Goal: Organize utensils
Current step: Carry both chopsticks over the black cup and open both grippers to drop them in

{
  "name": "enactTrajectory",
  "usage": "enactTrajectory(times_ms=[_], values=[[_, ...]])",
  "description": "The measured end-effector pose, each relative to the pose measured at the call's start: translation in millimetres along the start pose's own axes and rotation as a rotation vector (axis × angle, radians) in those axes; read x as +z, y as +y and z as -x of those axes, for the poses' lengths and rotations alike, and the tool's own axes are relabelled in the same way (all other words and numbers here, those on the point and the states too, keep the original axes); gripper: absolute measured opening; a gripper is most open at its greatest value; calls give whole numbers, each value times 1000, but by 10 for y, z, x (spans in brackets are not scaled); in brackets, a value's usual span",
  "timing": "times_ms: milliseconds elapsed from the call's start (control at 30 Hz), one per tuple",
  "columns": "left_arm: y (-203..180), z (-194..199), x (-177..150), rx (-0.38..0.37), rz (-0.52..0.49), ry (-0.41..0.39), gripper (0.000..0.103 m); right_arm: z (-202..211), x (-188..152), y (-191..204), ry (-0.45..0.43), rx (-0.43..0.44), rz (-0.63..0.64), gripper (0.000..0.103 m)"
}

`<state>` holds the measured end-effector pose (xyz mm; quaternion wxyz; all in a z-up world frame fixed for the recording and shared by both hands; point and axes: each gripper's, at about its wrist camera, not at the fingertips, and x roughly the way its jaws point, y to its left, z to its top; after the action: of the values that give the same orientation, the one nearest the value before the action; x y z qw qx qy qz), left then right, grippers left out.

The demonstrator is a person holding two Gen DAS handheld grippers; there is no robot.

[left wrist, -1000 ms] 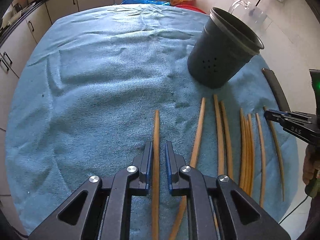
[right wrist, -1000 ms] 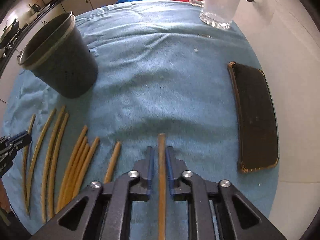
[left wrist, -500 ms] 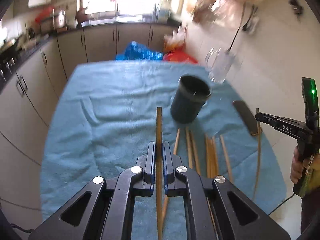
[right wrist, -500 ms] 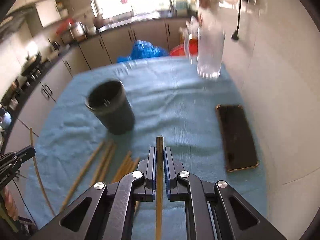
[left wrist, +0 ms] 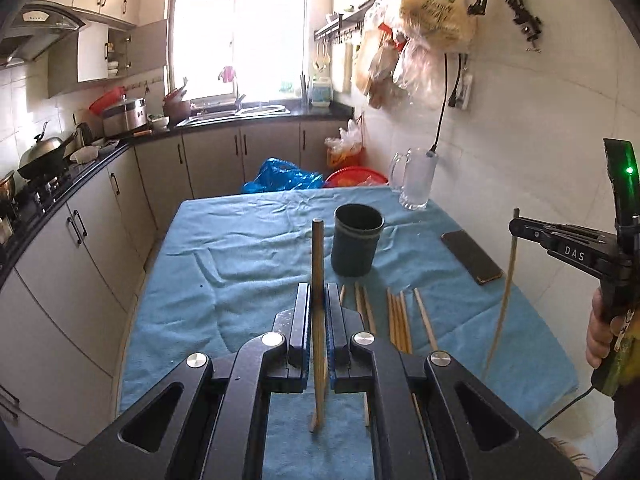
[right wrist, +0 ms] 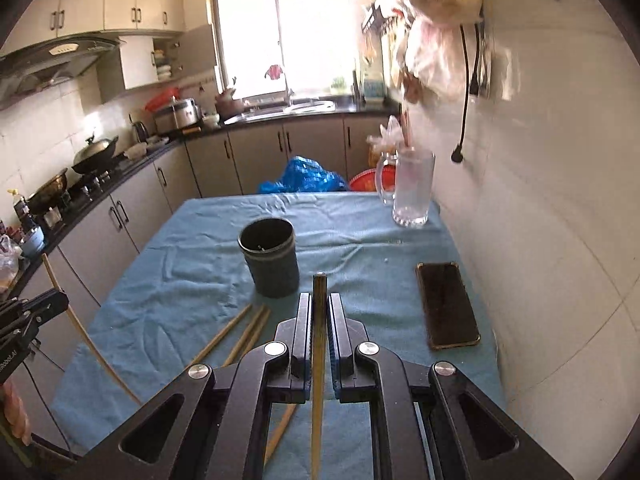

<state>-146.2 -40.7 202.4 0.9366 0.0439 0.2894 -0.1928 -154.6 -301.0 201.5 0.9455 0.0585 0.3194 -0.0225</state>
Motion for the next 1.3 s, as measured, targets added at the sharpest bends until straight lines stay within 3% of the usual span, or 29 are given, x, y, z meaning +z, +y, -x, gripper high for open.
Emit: enactTrajectory(times_ms=[200, 367, 667, 867, 1033, 1300], values=[[-30, 50, 212, -37, 8, -22, 6, 217, 180, 55, -72, 17, 7, 8], [-26, -47, 603, -73, 18, -46, 6, 202, 522, 20, -128, 52, -30, 8], [-40, -465, 1474, -91, 40, -118, 6, 17, 1259, 41, -287, 105, -122, 8], [-111, -879, 1907, -116, 64, -126, 6, -301, 1623, 53, -343, 111, -185, 8], [-204, -1336, 2064, -101, 43, -97, 6, -683, 1746, 29, -312, 81, -190, 8], [-217, -2187, 1845, -112, 68, 105, 6, -1497, 1535, -83, -100, 85, -207, 8]])
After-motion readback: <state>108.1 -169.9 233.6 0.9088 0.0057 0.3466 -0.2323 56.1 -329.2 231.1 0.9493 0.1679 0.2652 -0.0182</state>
